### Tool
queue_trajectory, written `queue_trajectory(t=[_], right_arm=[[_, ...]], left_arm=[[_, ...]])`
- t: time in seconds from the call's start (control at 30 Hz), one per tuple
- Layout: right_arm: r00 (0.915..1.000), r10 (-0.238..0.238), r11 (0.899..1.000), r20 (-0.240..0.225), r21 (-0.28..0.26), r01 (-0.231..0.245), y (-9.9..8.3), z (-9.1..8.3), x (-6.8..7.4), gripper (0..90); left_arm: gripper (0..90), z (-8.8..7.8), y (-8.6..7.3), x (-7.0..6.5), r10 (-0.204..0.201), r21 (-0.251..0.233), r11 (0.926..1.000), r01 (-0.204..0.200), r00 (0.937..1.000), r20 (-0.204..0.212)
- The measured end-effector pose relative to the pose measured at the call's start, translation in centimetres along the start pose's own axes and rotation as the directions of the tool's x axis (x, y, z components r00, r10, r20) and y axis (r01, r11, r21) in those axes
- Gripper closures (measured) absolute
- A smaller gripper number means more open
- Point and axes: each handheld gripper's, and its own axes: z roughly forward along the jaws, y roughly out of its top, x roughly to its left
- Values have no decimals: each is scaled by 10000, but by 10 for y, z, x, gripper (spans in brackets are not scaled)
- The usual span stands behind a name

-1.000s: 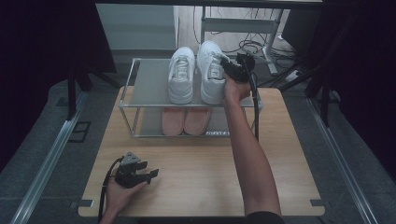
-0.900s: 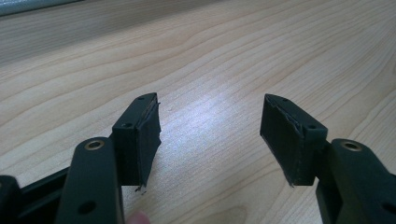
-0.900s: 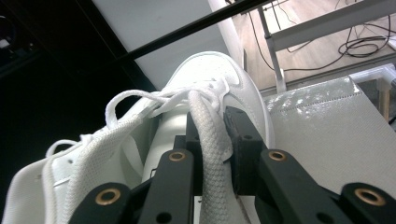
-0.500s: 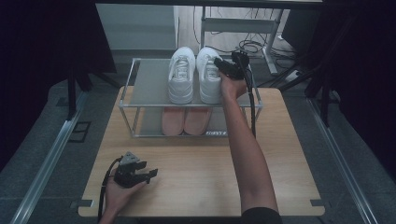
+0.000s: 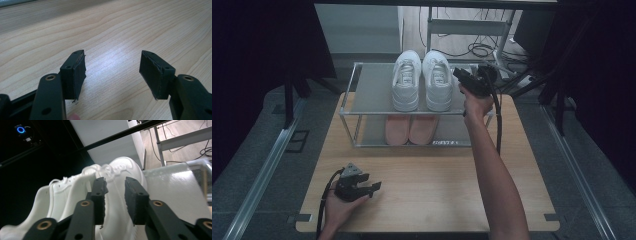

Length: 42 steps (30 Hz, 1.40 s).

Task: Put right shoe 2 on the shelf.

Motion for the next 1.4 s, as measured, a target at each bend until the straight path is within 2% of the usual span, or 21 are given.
queue_trajectory(t=[0.13,0.2,0.43,0.77,1.13,1.4], right_arm=[[9995,-307,9995,64,122,307,-6,-16,-6,771],[9991,-429,9988,-64,244,430,-10,-23,-8,795],[9978,-505,9969,-432,578,529,-27,-31,-8,861],[9946,-911,9918,-507,852,952,-47,-30,-2,886],[9923,-941,9902,-804,962,1017,-58,-28,3,890],[9924,-956,9909,-774,874,1023,-60,-28,7,892]], left_arm=[[383,1,0,-2,1,29,10000,0,10000,-64],[382,1,0,-3,42,45,10000,-42,10000,-52],[382,1,0,-4,116,100,9999,-116,9999,-47],[383,-2,0,-5,71,13,10000,-71,10000,-43],[382,-3,0,-5,87,-32,10000,-88,9999,-65],[383,-3,0,-5,111,32,9999,-111,9999,-59]])
